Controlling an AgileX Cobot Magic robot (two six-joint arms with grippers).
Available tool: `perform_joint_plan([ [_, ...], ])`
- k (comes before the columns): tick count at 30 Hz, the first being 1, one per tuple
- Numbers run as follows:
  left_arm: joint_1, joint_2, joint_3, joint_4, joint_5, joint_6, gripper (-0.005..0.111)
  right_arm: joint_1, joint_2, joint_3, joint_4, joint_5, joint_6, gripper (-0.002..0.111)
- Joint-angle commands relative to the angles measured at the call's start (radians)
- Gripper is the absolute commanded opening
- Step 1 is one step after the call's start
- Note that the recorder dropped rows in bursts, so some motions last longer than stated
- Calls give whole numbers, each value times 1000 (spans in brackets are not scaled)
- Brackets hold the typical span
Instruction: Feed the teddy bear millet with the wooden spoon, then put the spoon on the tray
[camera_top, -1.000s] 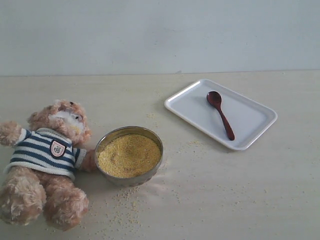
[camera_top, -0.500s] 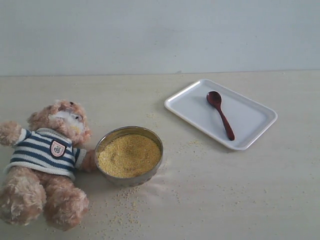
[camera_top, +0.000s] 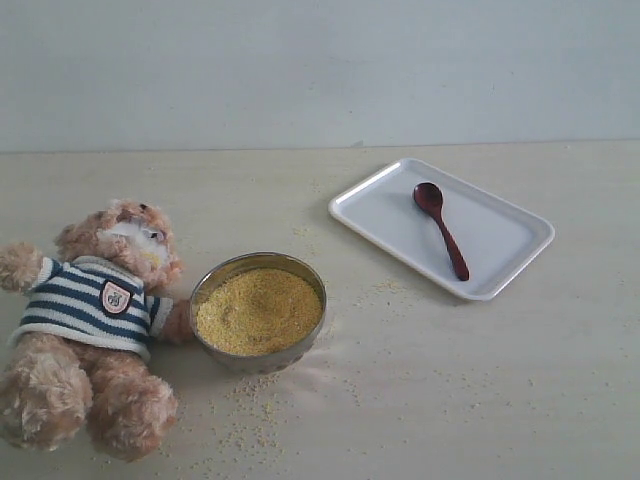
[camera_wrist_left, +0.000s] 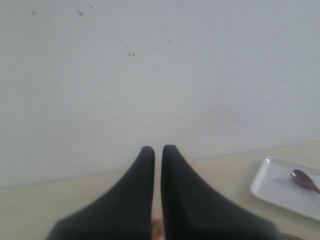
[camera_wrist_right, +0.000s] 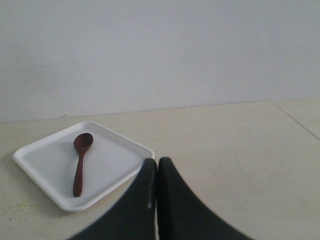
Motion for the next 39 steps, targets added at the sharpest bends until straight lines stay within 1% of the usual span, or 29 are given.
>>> perform_joint_plan([
  [1, -7, -114, -5, 80, -31, 1, 5, -5, -5, 5, -5, -4, -1, 0],
  [4, -22, -156, 1, 82, -28, 1, 5, -5, -5, 5, -5, -4, -1, 0],
  [6, -61, -205, 29, 72, -31, 1, 5, -5, -5, 5, -5, -4, -1, 0],
  [7, -86, -249, 65, 72, -41, 1, 5, -5, -5, 5, -5, -4, -1, 0],
  [8, -91, -270, 81, 72, -43, 1, 5, -5, -5, 5, -5, -4, -1, 0],
  [9, -102, -306, 126, 72, -43, 1, 5, -5, -5, 5, -5, -4, -1, 0],
  [12, -102, -360, 222, 72, -43, 1, 5, -5, -5, 5, -5, -4, -1, 0],
  [14, -106, -429, 280, 61, -43, 1, 5, -5, -5, 5, -5, -4, -1, 0],
  [16, -111, -429, 326, -10, -41, 1, 5, -5, -5, 5, -5, -4, -1, 0],
  [18, -111, -429, 337, -41, -36, 1, 5, -5, -5, 5, -5, -4, -1, 0],
  [32, -111, -429, 339, -41, -27, -3, 5, -5, -5, 5, -5, -4, -1, 0],
  [34, -111, -429, 339, 1, -23, -37, 5, -5, -5, 5, -5, -4, -1, 0],
  [35, -111, -429, 339, 51, -23, -86, 5, -5, -5, 5, -5, -4, -1, 0],
  [37, -111, -429, 337, 201, -23, -251, 5, -5, -5, 5, -5, -4, -1, 0],
  [39, -111, -429, 328, 356, -20, -461, 5, -5, -5, 5, -5, -4, -1, 0],
])
